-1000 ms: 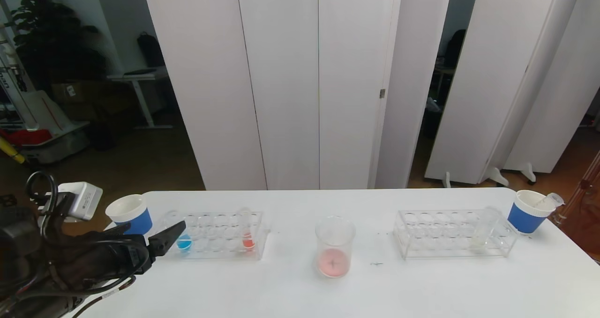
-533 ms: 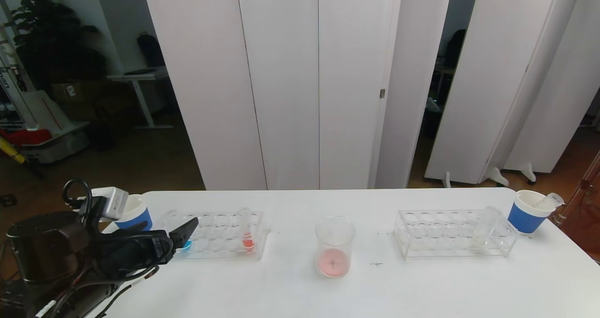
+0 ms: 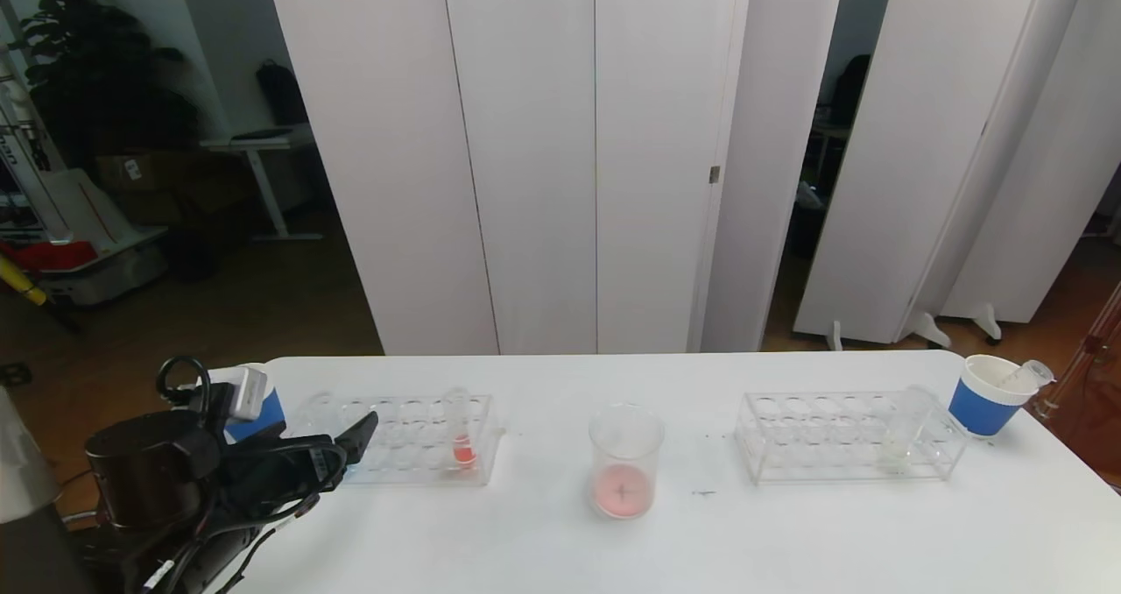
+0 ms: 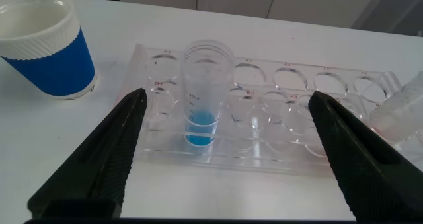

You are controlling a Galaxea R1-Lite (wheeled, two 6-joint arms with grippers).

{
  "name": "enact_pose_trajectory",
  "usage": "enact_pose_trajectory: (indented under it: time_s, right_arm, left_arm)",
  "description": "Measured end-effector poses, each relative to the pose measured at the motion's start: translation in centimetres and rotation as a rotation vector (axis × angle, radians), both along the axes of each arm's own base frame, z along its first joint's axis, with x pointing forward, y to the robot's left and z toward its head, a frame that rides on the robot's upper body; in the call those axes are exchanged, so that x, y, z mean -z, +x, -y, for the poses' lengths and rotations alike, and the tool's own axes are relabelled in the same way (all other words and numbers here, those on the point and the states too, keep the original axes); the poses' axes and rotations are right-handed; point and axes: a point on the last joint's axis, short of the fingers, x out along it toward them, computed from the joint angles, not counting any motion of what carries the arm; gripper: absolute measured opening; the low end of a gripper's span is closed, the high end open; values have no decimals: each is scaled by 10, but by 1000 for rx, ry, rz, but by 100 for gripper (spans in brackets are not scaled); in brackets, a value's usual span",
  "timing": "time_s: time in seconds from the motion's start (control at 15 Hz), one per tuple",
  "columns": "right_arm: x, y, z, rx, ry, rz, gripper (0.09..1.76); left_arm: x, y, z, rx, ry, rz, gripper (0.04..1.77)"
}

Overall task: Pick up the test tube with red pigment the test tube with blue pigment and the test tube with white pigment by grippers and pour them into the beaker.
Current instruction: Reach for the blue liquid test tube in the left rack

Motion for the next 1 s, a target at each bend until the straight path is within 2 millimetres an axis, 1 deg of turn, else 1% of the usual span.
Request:
enact_pose_trajectory:
  time_s: [0.33,0.6,1.0]
  right_arm:
    - [0,0,0,0,0,0,175]
    - [0,0,0,0,0,0,175]
    - [0,0,0,0,0,0,175]
  left_arm:
    - [10,11,-8,-37,-2,5,175]
    - [11,20,-11,-55,-8,19,175]
    - [14,27,-13,-93,-39,24,175]
